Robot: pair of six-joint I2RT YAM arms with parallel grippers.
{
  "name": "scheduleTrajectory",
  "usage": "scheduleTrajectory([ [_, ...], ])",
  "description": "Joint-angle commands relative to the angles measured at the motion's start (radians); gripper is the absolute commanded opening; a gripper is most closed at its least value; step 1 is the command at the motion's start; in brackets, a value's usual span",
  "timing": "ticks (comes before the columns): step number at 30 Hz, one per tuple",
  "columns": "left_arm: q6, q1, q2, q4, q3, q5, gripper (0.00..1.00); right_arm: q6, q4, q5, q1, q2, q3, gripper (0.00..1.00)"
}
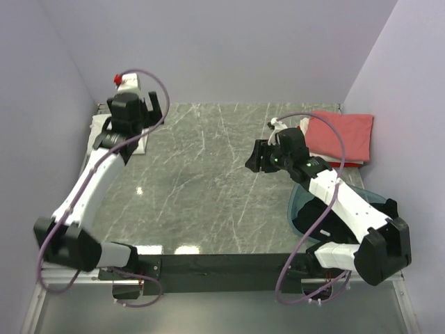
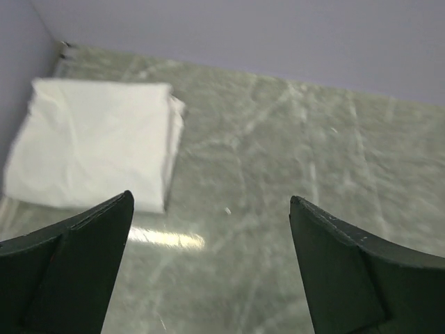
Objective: Fold and stack the t-shirts
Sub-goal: Neatly place the folded tshirt to the corner
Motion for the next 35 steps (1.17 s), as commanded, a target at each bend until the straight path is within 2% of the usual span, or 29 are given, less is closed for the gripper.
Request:
scheduleTrajectory([
  [1, -0.174, -0.029, -0.185, -0.068, -0.128, 0.101, 0.99, 0.002, 0.010, 0.050, -0.007, -0.058, -0.020, 0.63],
  [5, -0.258, -0.089, -0.337, -0.069, -0.287, 0.183, 0.99, 0.013, 0.005, 0.116, -0.007, -0.090, -0.040, 0.62],
  [9, -0.321, -0.132, -0.499, -0.027, -0.484, 0.195, 0.99, 0.019, 0.028, 0.179, -0.007, -0.148, -0.081, 0.63],
  [12, -0.347, -0.138, -0.564, -0.016, -0.564, 0.210, 0.99, 0.015, 0.022, 0.245, -0.007, -0.191, -0.106, 0.63],
  [21, -0.344, -0.169, -0.587, -0.036, -0.560, 0.218, 0.99, 0.016, 0.036, 0.357, -0.007, -0.326, -0.163, 0.63],
  [35, -0.340, -0.196, -0.621, -0.063, -0.549, 0.203, 0.99, 0.044, 0.025, 0.316, -0.007, -0.383, -0.178, 0.63],
])
